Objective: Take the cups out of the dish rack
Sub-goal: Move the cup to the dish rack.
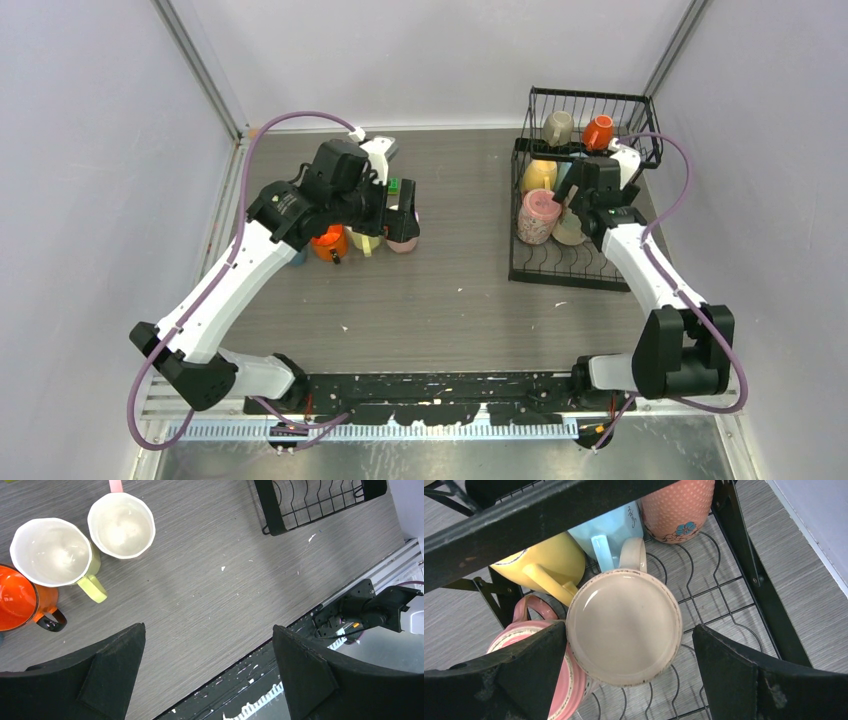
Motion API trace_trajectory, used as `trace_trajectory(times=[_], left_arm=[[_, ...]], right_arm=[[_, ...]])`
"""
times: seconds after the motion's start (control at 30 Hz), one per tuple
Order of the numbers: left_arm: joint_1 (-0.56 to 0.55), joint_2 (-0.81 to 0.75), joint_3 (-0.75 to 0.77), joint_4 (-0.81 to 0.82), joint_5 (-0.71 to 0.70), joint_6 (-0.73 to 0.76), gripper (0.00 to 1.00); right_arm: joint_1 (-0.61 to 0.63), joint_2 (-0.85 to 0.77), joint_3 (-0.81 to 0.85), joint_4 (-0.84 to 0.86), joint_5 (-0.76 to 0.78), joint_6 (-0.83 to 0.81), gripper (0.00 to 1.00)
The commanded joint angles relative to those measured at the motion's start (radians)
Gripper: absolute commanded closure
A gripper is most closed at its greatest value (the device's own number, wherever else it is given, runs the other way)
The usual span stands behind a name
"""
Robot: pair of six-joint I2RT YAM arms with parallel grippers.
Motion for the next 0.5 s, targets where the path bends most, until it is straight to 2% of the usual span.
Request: trace_trajectory(times=[0.0,0.27,0.47], left_arm=[[0.002,-0.020,0.007,0.023,0.009,0.020,0.00],[0.002,-0.024,0.003,0.024,0.003,0.022,0.00],[0.002,-0.022,-0.008,0.027,0.001,0.025,0.00]], right_arm=[[-0.003,0.030,0.055,0.064,0.040,-0.017,0.00],[-0.002,0.060,0.104,0.022,0.058,-0.017,0.00],[-0.002,0.038,0.115,-0.048,0.075,-0.013,0.04]])
